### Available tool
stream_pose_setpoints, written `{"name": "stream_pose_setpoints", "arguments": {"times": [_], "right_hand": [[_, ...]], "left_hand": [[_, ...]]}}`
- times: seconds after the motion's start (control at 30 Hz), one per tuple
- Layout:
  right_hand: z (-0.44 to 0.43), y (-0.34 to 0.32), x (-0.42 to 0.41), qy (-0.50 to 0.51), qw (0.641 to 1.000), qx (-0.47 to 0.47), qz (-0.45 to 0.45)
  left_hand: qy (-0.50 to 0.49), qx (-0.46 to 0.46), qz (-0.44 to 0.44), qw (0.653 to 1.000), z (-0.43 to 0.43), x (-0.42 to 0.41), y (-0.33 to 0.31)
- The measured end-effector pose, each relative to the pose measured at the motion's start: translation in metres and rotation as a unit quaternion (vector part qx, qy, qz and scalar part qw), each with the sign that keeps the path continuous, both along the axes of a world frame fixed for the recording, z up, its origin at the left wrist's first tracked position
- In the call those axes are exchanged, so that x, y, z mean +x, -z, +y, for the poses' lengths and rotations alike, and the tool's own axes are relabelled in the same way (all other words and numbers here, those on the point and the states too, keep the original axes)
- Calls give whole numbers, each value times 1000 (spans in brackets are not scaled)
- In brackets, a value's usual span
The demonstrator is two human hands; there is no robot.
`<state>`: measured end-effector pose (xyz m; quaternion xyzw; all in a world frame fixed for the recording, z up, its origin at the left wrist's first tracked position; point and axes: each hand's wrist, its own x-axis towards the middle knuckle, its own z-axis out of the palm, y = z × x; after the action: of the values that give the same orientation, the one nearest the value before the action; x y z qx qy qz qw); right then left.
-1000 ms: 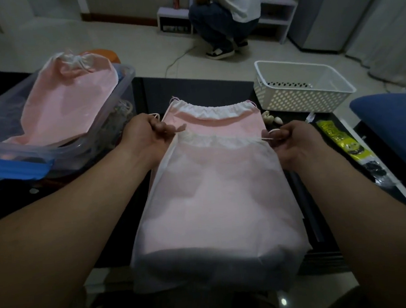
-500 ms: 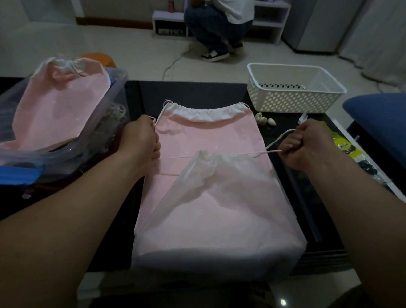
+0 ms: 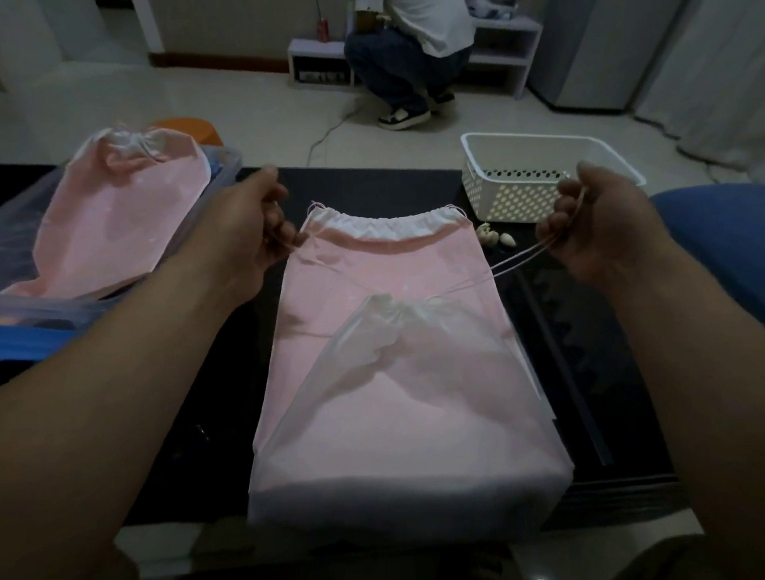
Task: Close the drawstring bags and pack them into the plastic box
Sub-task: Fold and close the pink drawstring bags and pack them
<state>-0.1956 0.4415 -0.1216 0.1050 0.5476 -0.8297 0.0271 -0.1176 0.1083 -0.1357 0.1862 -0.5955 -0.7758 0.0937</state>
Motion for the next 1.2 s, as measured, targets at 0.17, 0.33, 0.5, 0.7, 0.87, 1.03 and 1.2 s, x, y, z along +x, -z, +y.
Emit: {"name": "stream_pose_setpoints", "arguments": {"times": [0.17,0.33,0.5,0.7,0.87,1.03,1.2], "right_hand": [[-28,-14,10,-49,991,114,54],[-87,-28,43,-189,874,385,230],[-103,-41,48,-179,868,372,276],[-93,4,49,-236,894,380,11],[-88,26,59,-299,906,295,-52],[-84,28,62,-317,887,331,-52],[-83,38,56,-277,889,363,-30]], "left_hand": [[92,-144,51,984,31,2,-20],[242,-244,36,938,89,6,-14],[265,-116,90,953,93,-2,-30],[228,-63,84,968,73,-12,-36],[192,9,45,980,74,-43,-41],[120,6,-50,991,58,-82,-15],[162,-148,-166,961,45,-77,-15]]}}
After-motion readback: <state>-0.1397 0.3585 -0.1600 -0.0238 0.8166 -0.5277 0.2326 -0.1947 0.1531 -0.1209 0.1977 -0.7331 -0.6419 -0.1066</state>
